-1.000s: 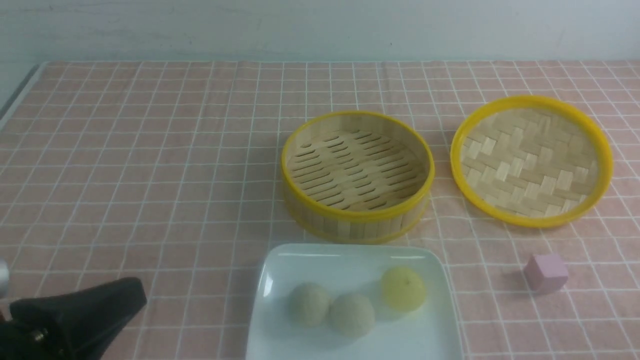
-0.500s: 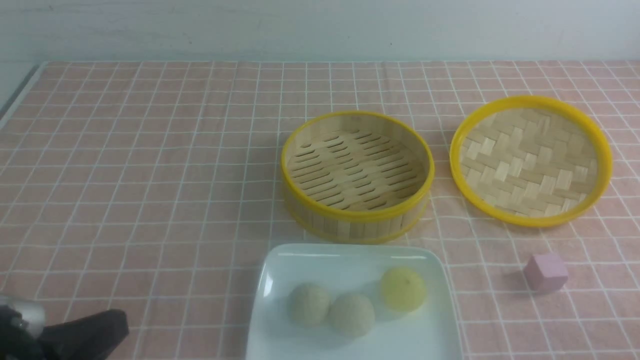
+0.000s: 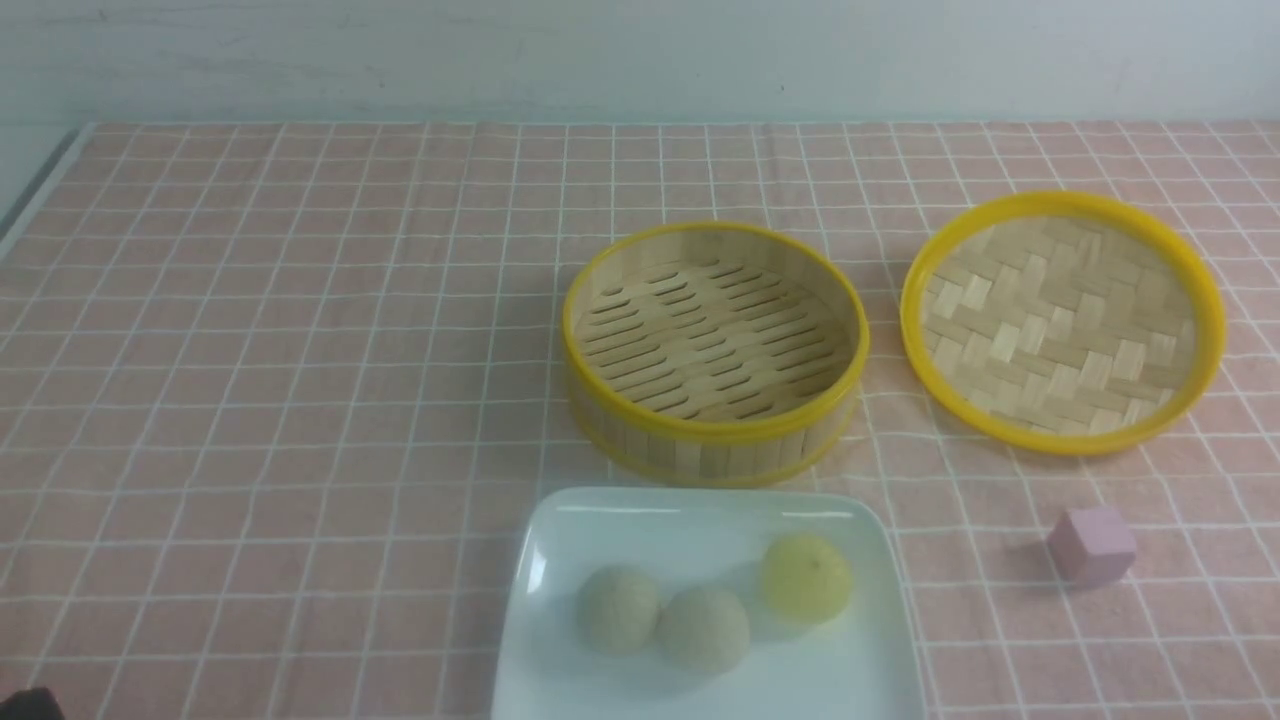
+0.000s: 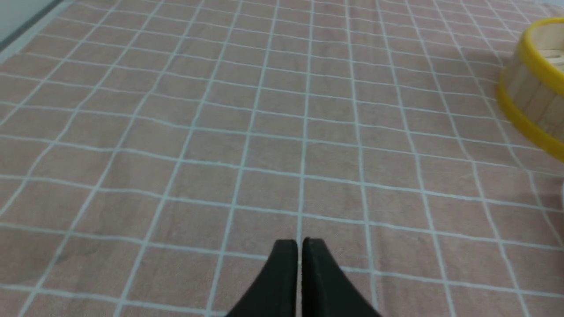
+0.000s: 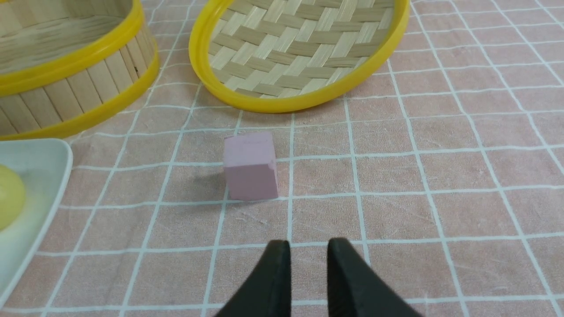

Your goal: Put the steamed buns into the plate on the pink tablecloth.

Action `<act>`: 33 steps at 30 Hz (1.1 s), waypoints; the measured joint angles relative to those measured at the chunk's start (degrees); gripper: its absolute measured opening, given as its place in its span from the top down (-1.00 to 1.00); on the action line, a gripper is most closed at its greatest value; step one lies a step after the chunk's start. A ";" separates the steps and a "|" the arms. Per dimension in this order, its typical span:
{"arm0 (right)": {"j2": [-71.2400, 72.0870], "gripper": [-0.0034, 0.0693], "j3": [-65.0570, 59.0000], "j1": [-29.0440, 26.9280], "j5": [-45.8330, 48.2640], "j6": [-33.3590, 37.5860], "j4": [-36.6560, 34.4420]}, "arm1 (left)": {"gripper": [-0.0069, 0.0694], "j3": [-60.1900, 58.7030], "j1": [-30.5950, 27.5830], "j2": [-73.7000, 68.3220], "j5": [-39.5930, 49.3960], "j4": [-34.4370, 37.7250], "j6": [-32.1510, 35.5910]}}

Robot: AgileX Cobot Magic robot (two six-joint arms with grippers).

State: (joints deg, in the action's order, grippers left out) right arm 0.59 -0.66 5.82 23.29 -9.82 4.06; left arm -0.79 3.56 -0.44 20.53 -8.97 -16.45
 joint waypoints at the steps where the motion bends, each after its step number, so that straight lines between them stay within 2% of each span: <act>1: 0.00 0.59 0.00 0.00 0.00 0.00 0.00 | 0.71 -0.38 -0.16 0.65 0.13 0.00 -0.08; 16: 0.00 0.58 0.00 0.00 0.00 0.00 0.00 | 0.68 -0.38 -0.33 1.03 0.60 0.45 -0.19; 23: 0.00 0.55 0.00 0.00 0.00 0.00 0.00 | 0.66 -0.38 -3.33 1.03 0.60 0.45 -0.19; 33: 0.00 0.53 -0.03 0.00 0.00 0.00 0.00 | 0.64 -0.38 -3.49 1.04 0.60 0.20 -0.19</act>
State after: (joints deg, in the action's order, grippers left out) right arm 0.59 -0.68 5.82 23.29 -9.82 4.06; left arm -1.18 0.07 0.60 21.13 -8.77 -16.64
